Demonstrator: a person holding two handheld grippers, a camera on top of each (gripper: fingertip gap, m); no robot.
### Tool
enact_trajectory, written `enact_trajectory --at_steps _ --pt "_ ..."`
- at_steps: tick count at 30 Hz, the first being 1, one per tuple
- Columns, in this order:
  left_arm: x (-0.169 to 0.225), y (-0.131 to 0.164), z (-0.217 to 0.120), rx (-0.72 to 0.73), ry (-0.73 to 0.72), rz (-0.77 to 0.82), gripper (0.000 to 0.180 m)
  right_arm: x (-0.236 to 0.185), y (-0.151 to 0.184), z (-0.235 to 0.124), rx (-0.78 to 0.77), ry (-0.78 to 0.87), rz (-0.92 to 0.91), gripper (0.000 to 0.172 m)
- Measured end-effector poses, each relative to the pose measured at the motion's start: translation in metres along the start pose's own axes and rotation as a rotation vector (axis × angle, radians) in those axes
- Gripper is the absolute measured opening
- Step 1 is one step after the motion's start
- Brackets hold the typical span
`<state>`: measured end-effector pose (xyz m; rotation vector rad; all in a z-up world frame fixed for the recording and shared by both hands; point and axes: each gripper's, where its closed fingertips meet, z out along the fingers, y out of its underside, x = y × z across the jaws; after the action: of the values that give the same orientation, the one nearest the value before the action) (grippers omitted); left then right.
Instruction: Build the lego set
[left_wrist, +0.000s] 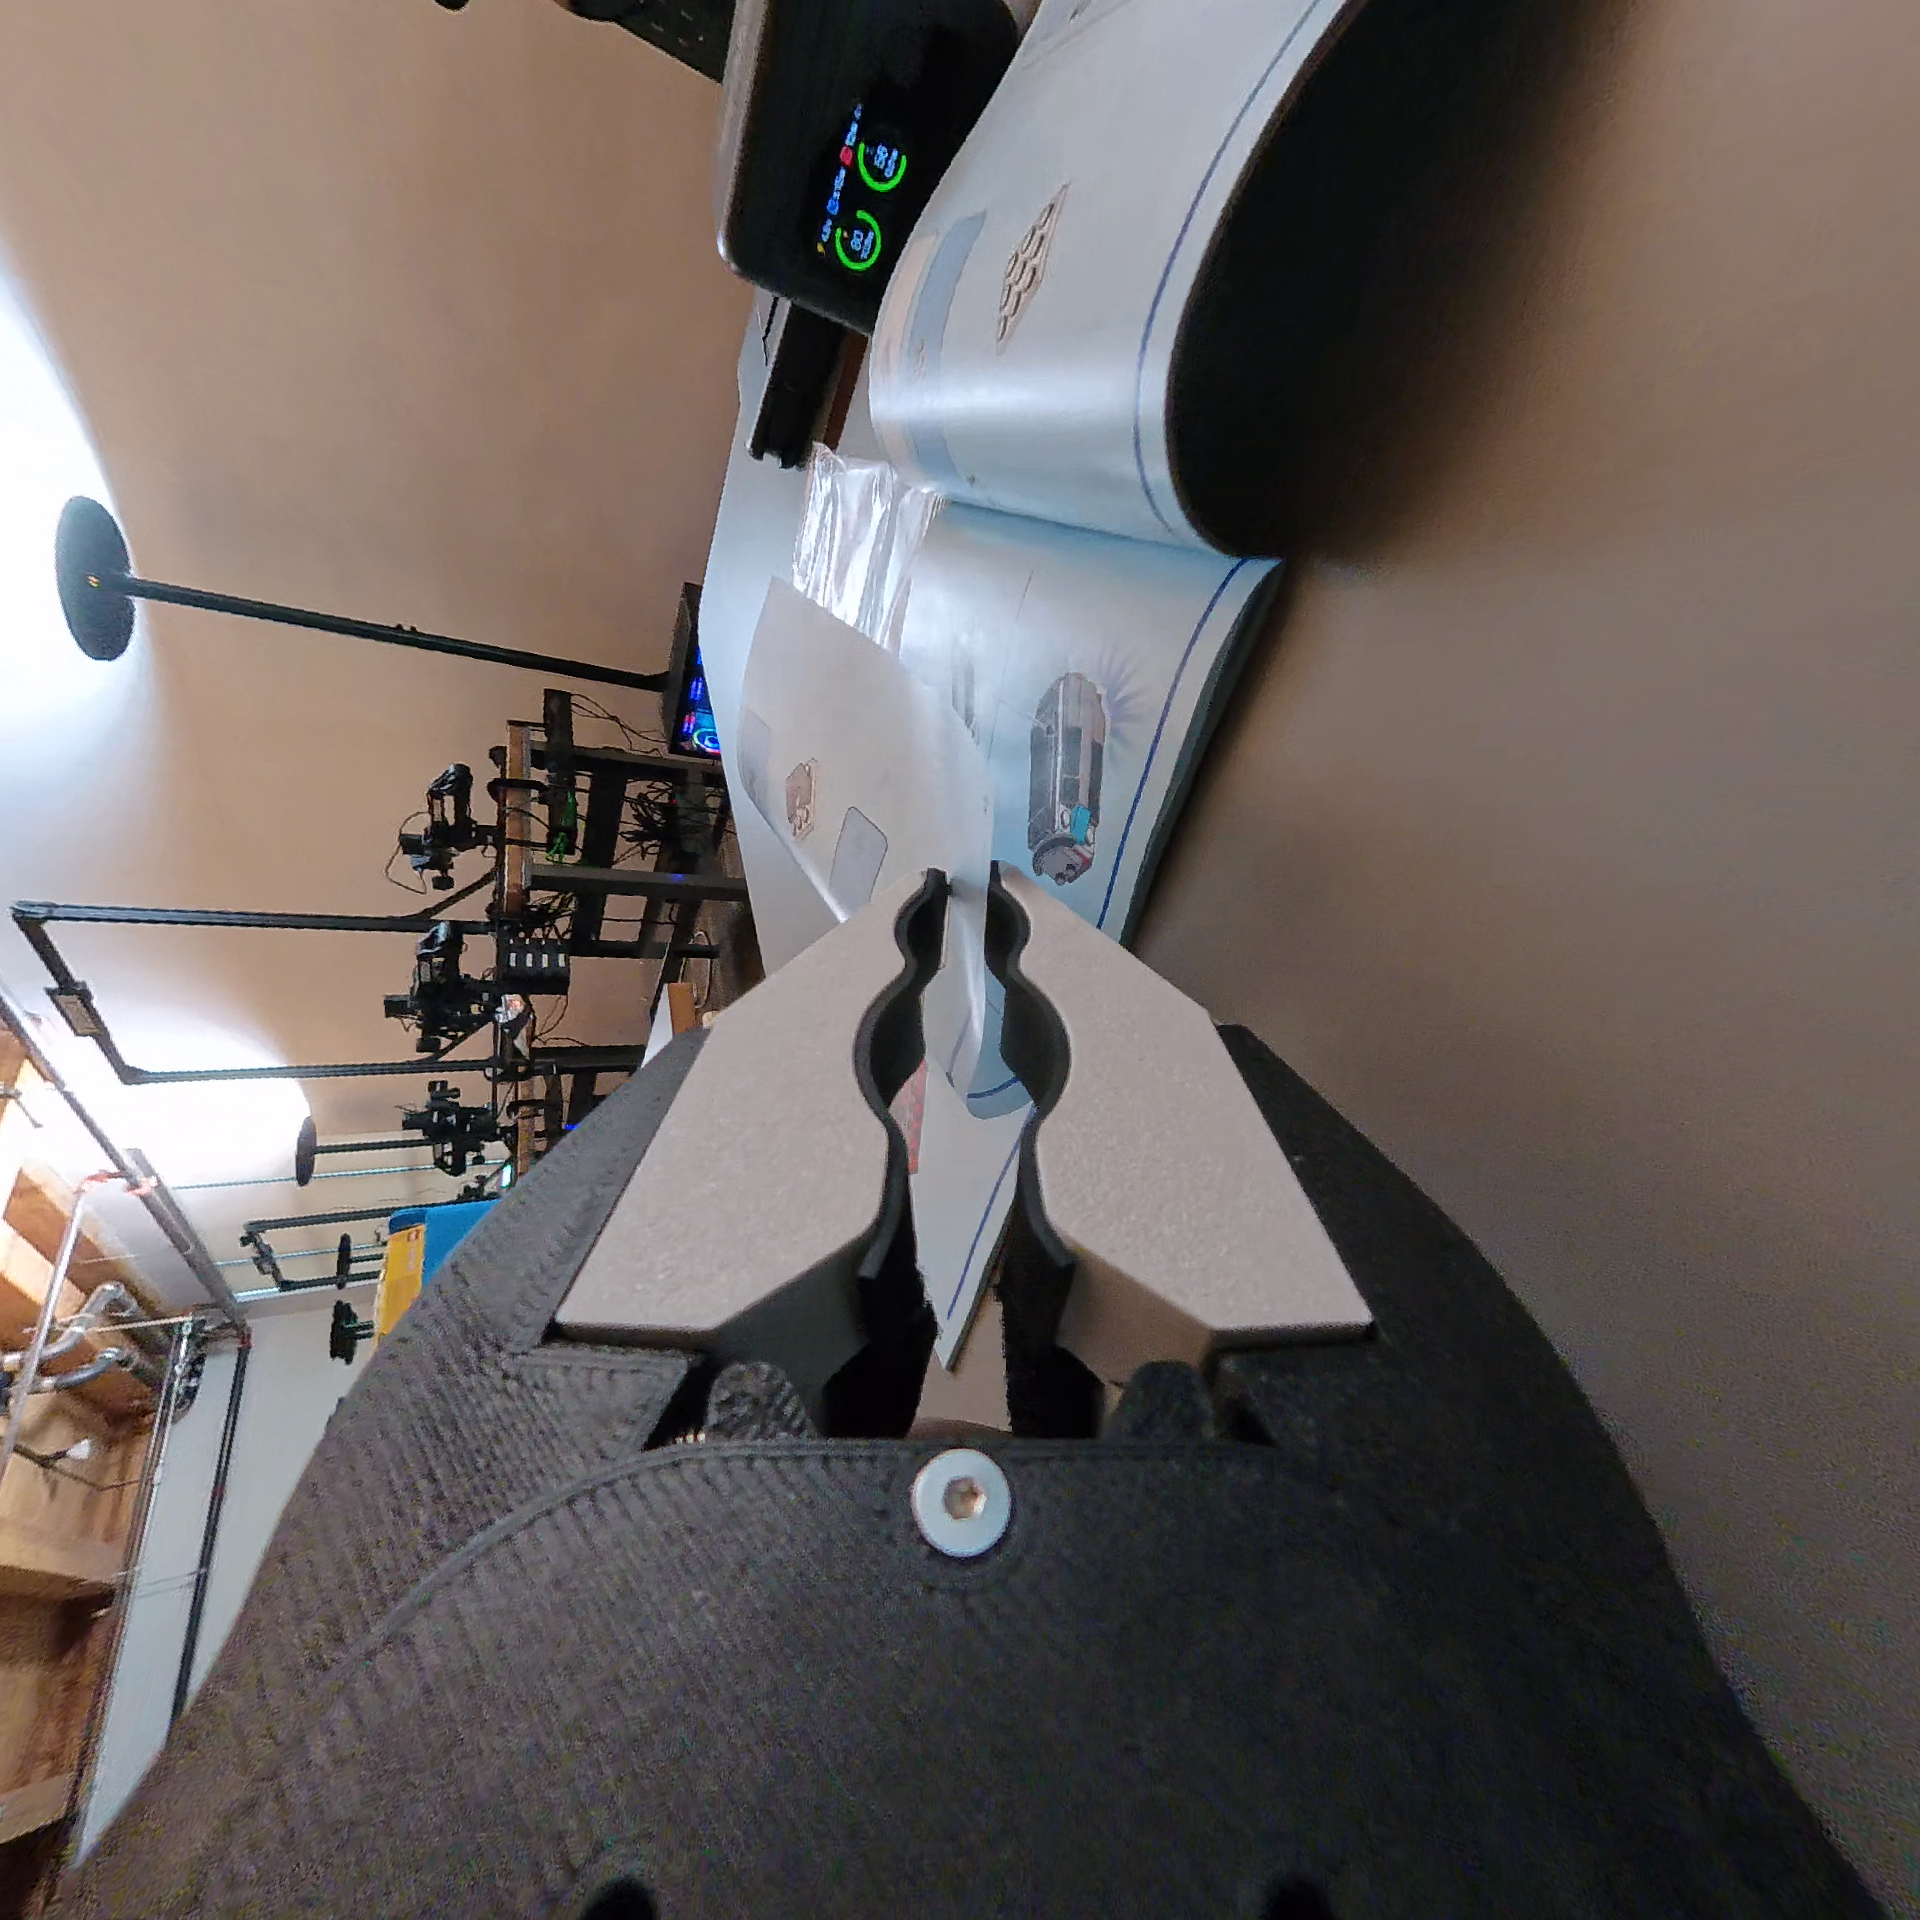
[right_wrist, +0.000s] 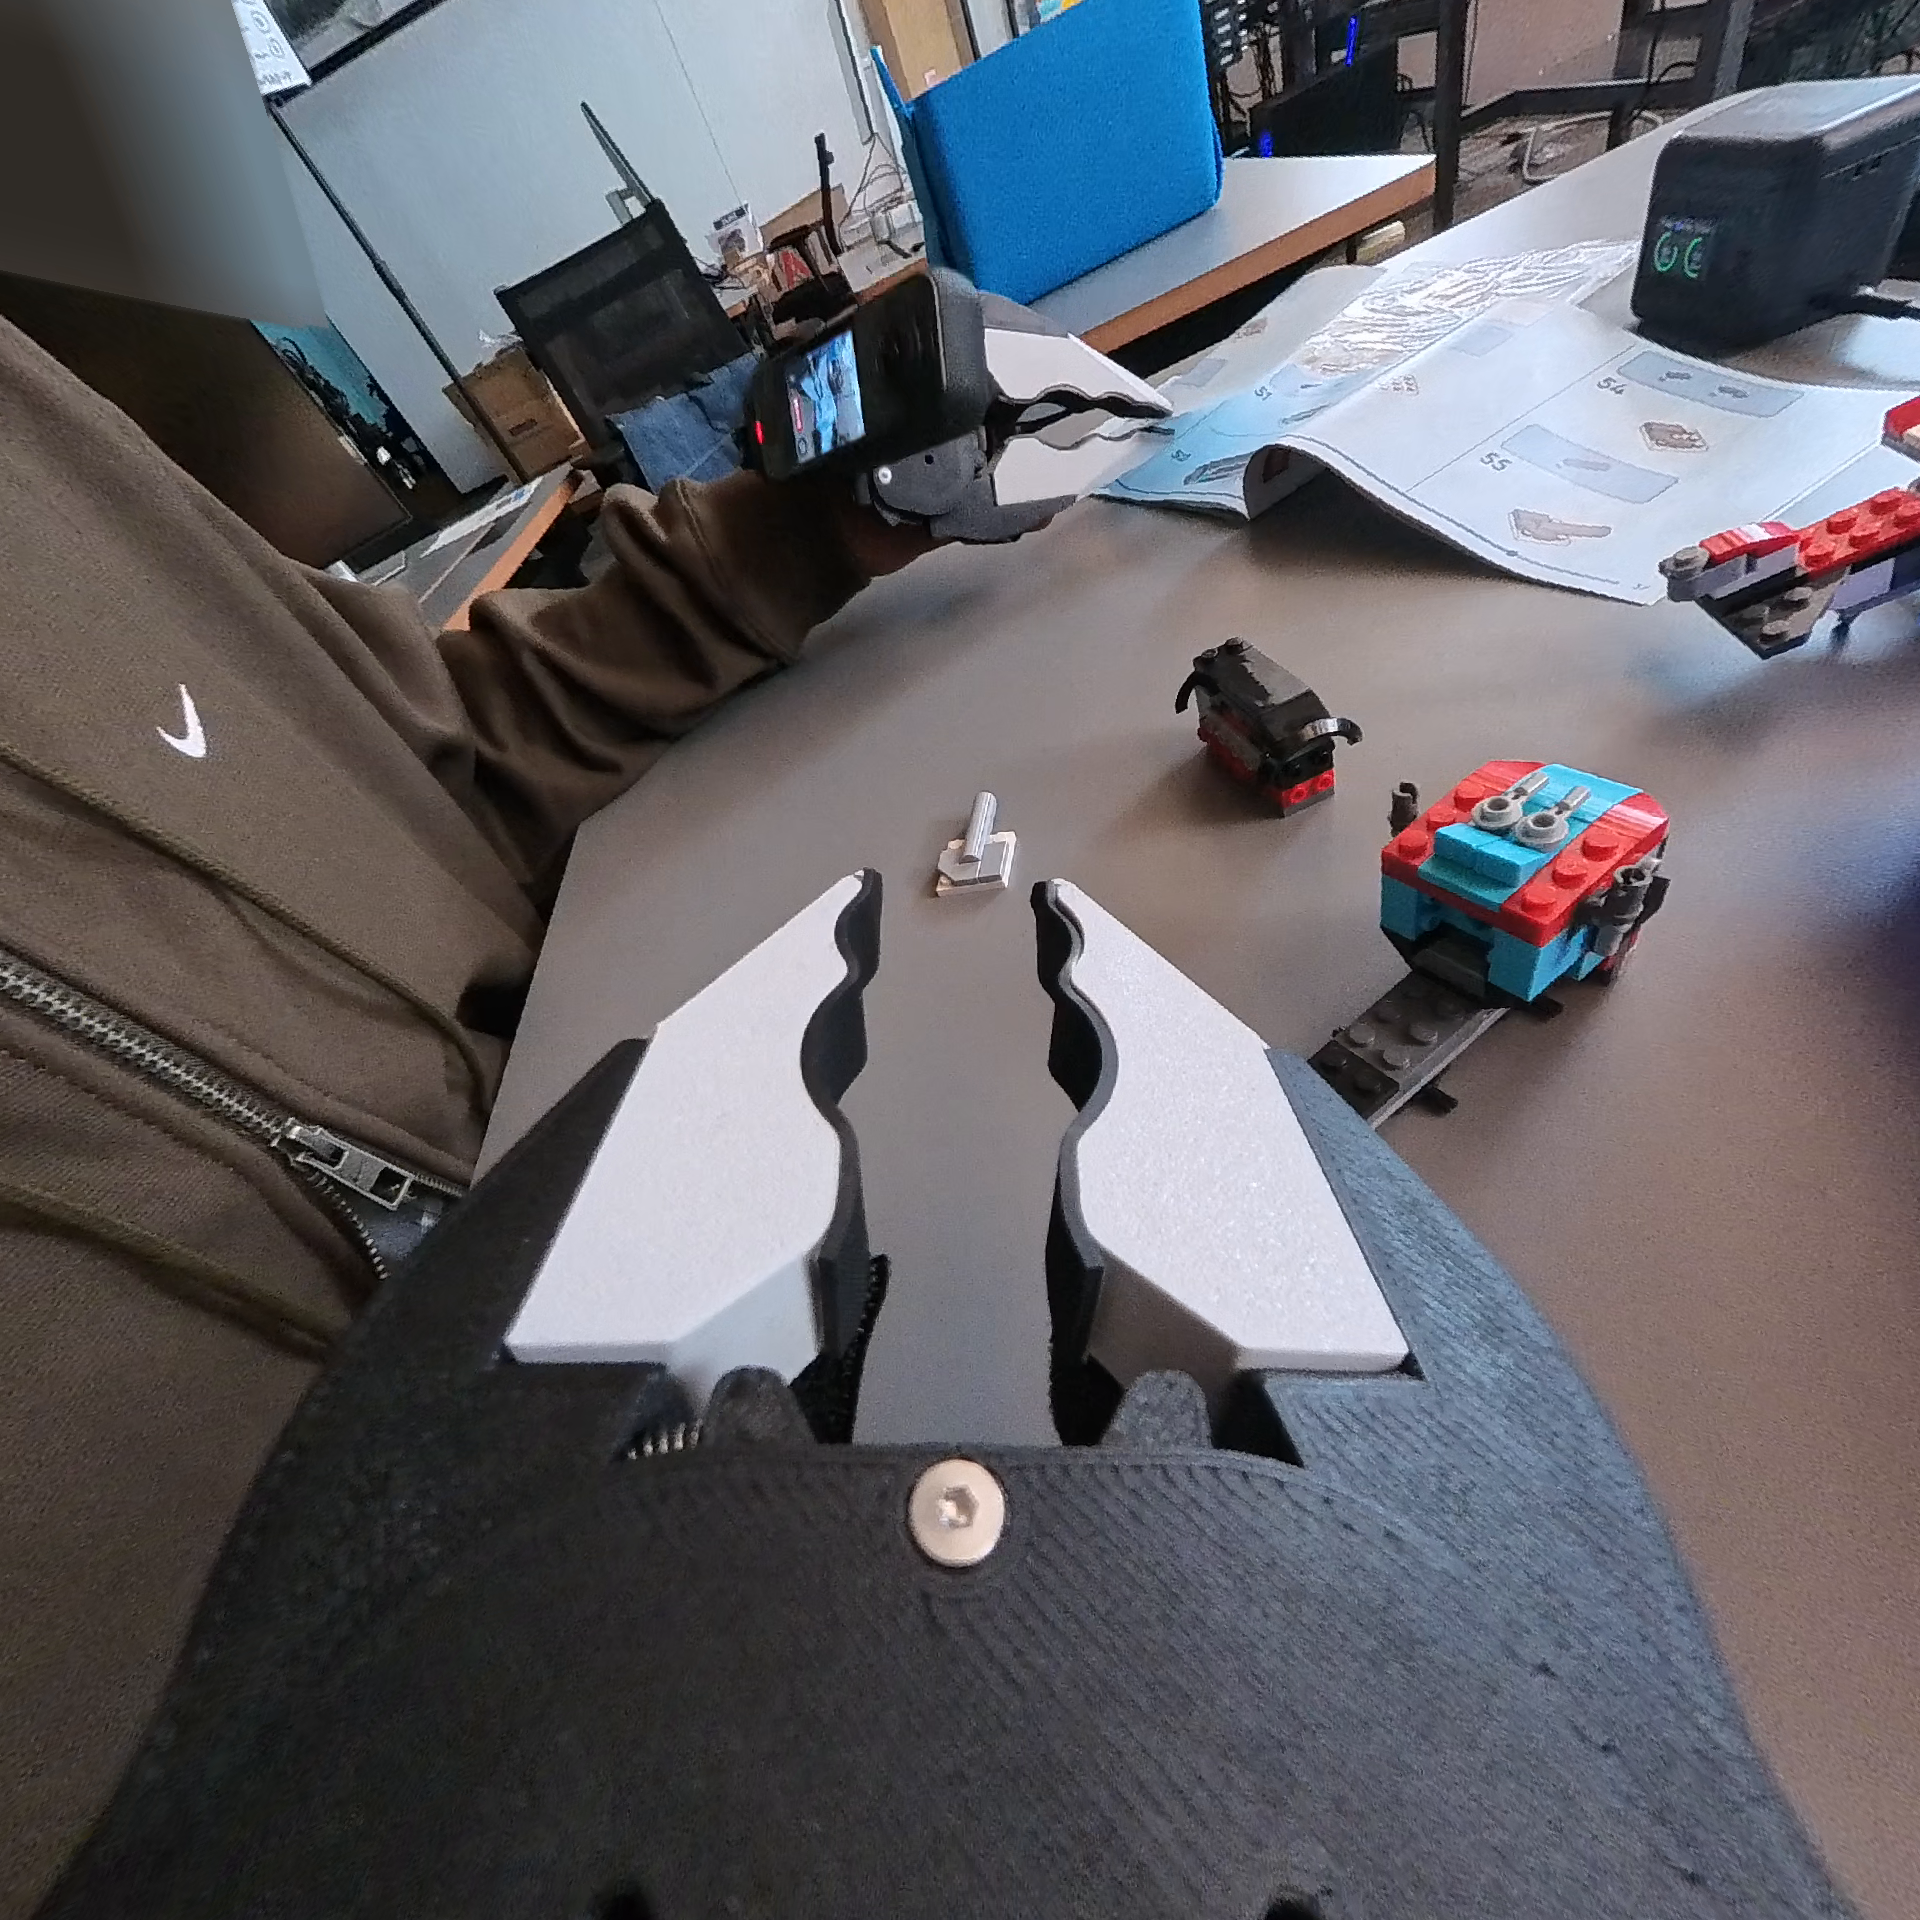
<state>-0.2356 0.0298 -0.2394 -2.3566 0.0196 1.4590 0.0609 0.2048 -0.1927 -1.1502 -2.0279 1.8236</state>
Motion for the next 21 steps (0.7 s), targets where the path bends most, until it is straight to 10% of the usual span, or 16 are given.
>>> enact_trajectory --at_steps 11,21 --pt "0.003 -0.001 0.001 0.018 0.032 -0.064 0.008 0.0 0.0 0.0 -0.001 0.0 0.001 0.031" --pt "-0.06 0.057 -0.003 0.192 0.157 -1.198 0.03 0.001 0.0 0.0 0.002 -0.005 0.015 0.031"
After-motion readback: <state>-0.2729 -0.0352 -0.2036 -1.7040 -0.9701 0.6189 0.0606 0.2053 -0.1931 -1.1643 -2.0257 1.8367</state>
